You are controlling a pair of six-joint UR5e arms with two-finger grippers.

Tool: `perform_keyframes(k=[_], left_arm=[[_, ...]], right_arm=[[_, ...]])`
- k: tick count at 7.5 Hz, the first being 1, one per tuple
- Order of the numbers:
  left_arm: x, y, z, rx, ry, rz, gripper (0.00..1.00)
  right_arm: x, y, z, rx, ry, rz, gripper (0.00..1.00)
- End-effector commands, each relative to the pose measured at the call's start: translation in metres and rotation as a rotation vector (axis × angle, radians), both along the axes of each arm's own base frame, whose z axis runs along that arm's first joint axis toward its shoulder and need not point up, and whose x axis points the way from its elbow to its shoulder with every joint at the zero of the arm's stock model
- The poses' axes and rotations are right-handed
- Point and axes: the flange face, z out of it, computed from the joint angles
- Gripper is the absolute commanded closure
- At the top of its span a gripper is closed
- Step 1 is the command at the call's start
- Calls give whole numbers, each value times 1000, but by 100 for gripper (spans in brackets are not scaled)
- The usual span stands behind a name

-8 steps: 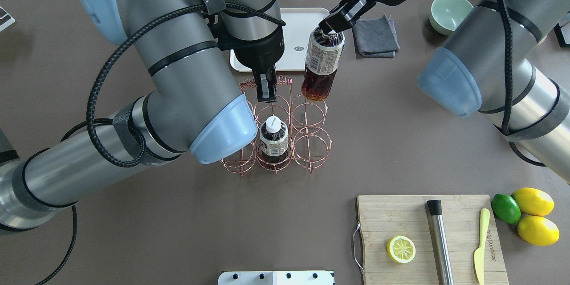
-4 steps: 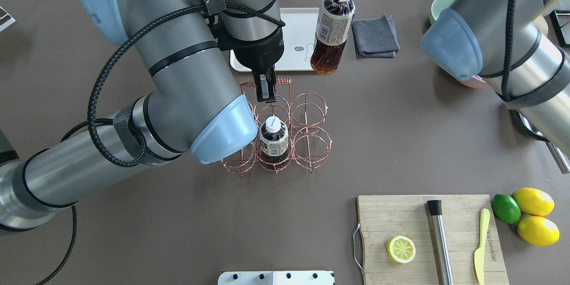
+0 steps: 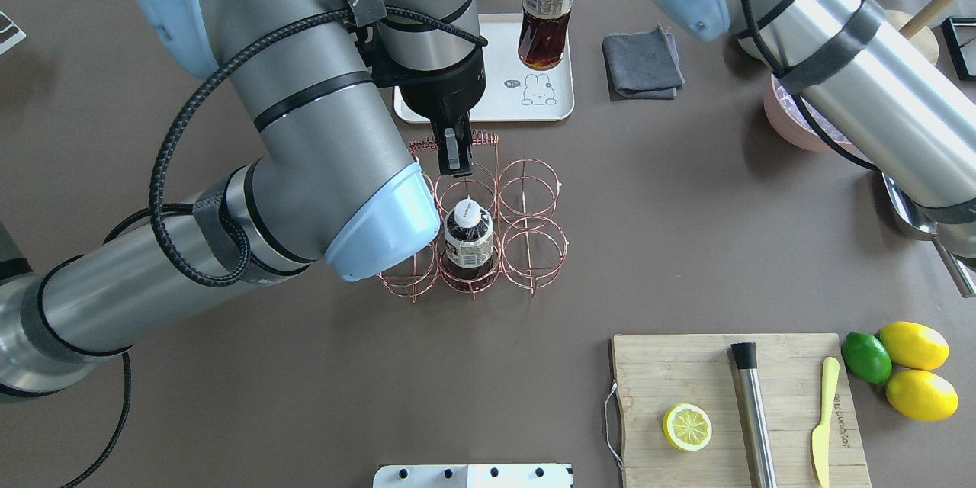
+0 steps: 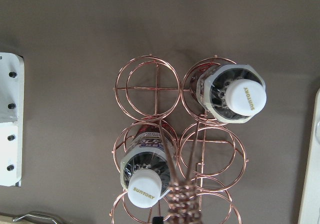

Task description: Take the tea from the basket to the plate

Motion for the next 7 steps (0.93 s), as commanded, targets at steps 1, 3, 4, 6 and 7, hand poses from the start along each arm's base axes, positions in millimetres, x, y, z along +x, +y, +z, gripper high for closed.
perform_keyframes(k=[1,3,4,6,7], left_arm=[[0,0,0,0,-2,-1,100],[0,-1,3,-2,-4,-1,100],[1,-1,4,-3,-5,-1,100],[-12,-5,1,0,2,-17,100],[-52,-9,5,2,1,-55,100]], right_arm=[[-29,-53,7,-27,20,25,100],[-44,-69,27,-39,30,69,100],[-59,-66,35,-30,30,91,100],[-64,-65,40,-28,26,109,100],[-75,-61,47,-14,26,127,100]])
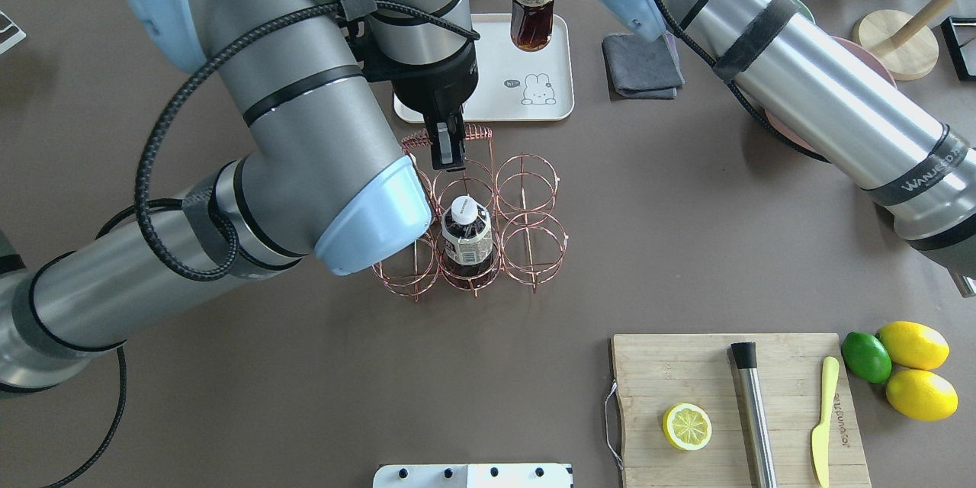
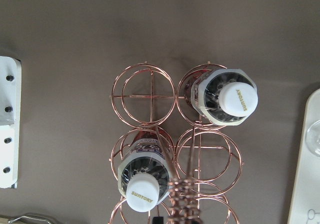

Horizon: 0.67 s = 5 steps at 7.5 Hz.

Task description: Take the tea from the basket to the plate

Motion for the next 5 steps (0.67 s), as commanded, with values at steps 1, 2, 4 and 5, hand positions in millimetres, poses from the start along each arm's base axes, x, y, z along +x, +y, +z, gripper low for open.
perform_keyframes(k=[1,2,4,5], left_arm=[[-86,-10,6,4,7,-93,100],[-106,-13,6,-9,8,-91,100],[-164,-8,27,22,-16,-70,100],[-195,-11,50,39,-18,-67,100]], right_arm=[[-18,7,13,13,-9,29,100],[-20,10,18,13,-23,30,100],[-7,15,31,29,-112,60,100],[18,28,24,46,-160,86,100]])
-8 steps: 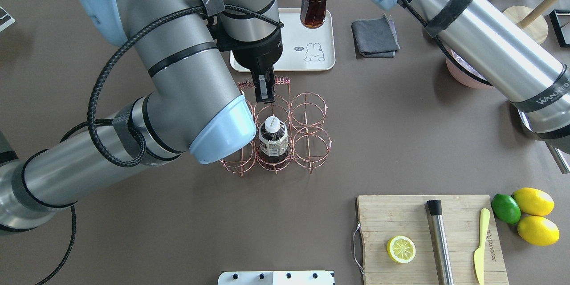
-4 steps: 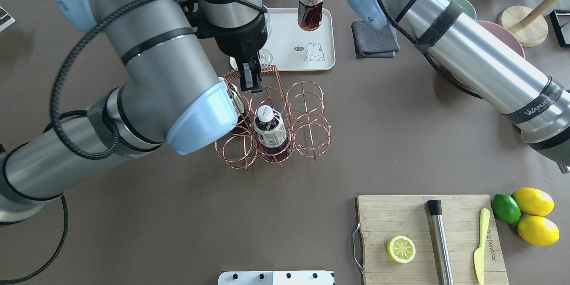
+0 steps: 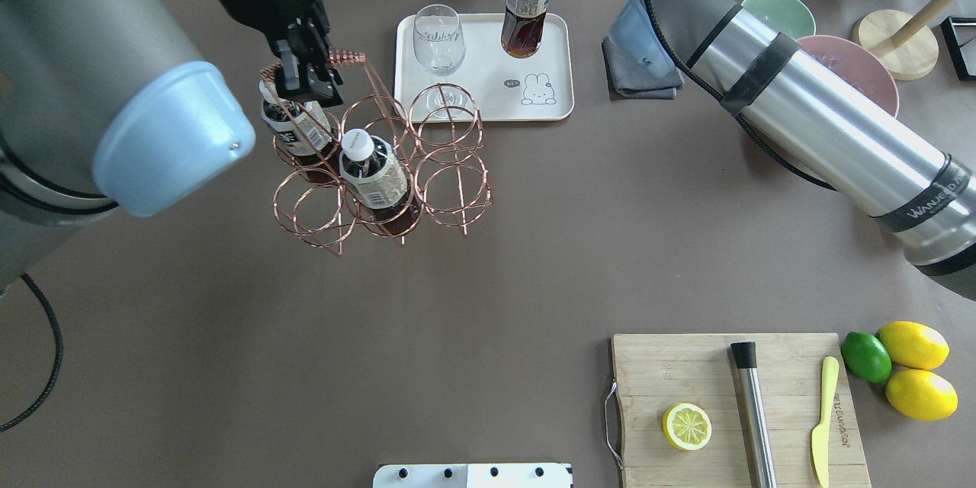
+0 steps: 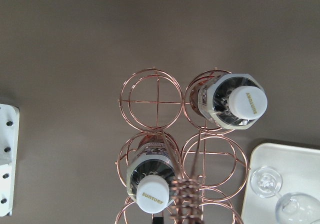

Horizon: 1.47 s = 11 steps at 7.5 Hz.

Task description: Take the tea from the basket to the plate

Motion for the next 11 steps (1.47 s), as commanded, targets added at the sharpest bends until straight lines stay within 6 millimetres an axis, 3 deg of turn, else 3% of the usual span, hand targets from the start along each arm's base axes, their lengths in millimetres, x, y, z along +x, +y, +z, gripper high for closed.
perform_keyframes(k=[1,3,6,8,10,11], left_arm=[[-89,-4,61,48,-4,20,100],[-156,-25,125,91,-29,66,100],[-237,-33,233,172,-93,181,100],[-251,-29,279,212,-100,286,100],[-260,-42,302,219,-127,325,100],[-260,-47,310,221,-136,346,100]], right_arm=[[61,30,-12,64,-152,70,100],[98,54,15,174,-318,136,100],[108,57,4,182,-348,161,100],[102,47,-5,113,-291,164,100],[90,31,-29,50,-165,149,100],[77,25,-32,9,-107,121,100]])
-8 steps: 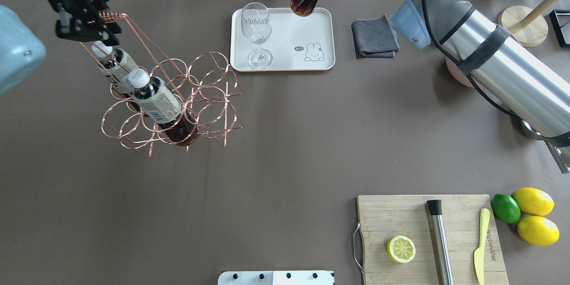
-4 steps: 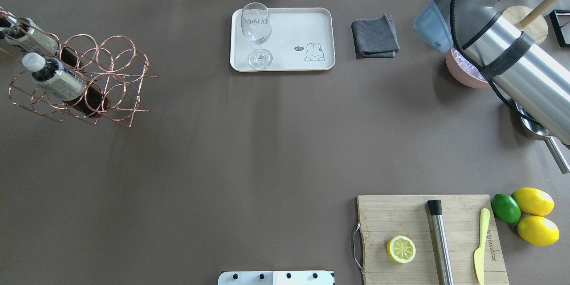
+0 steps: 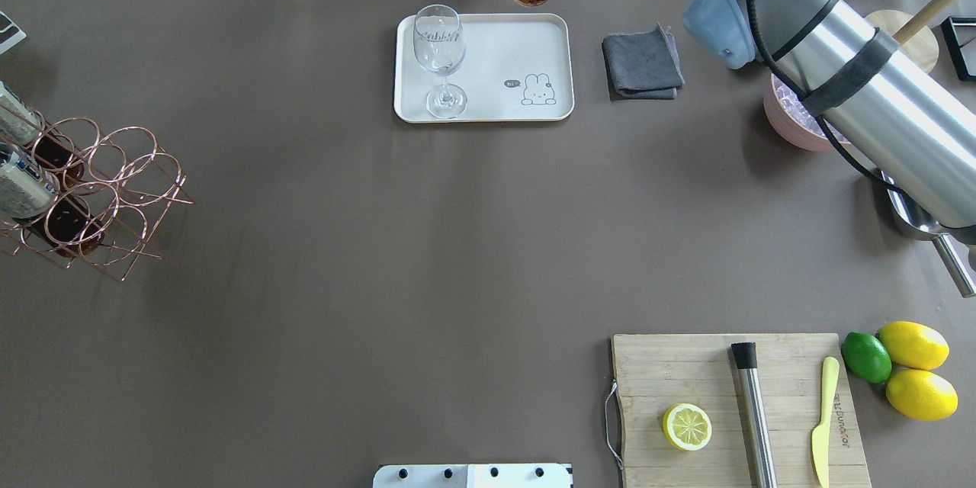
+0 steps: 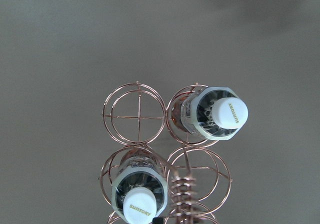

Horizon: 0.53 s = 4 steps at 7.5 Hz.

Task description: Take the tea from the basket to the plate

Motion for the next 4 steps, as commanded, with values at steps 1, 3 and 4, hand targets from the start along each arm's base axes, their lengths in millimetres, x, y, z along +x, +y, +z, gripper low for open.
perform_keyframes(k=[1,3,4], left_arm=[[-2,-13,25,14,-22,60,100],[1,-30,45,21,-62,64,100],[4,-36,58,-9,-70,64,100]], right_arm=[[-29,-22,-16,-118,145,-75,100],[-58,-38,-2,-185,201,-162,100],[-80,-41,16,-197,236,-192,100]])
